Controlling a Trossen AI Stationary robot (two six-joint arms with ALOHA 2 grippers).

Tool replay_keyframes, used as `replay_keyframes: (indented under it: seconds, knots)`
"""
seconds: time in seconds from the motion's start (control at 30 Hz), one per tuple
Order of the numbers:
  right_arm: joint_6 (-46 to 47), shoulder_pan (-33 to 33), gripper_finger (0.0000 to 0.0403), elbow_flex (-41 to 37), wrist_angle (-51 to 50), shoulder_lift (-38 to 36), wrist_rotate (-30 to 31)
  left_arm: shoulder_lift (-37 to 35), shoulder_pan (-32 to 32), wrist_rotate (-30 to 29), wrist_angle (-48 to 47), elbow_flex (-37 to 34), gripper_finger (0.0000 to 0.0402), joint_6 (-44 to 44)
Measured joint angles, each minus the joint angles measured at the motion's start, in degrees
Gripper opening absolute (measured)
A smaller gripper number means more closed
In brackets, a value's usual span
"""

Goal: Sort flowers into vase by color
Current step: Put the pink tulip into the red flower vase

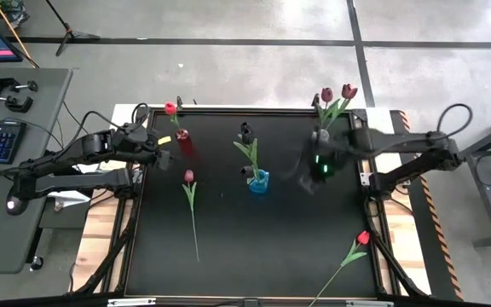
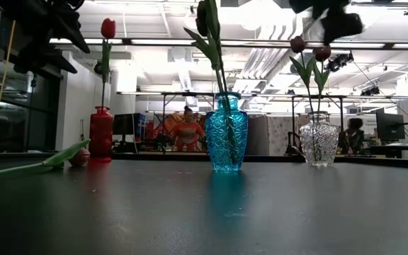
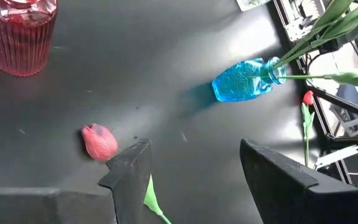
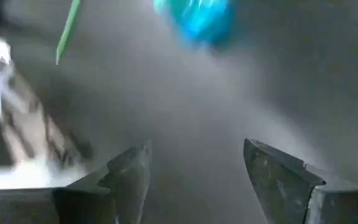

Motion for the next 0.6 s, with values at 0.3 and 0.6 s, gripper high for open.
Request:
replay_keyframes:
  seconds: [0.3,0.6]
  knots:
    - [37.15,24.69,0.0245,0.0,0.32,10.09,-5.92,0.16,0.02,0.18,0.11,0.0,0.0232,0.99]
    - [73.81,40.0,0.0245,0.0,9.26,23.74,-10.99,0.16,0.02,4.37,0.13,0.0,0.0232,10.26]
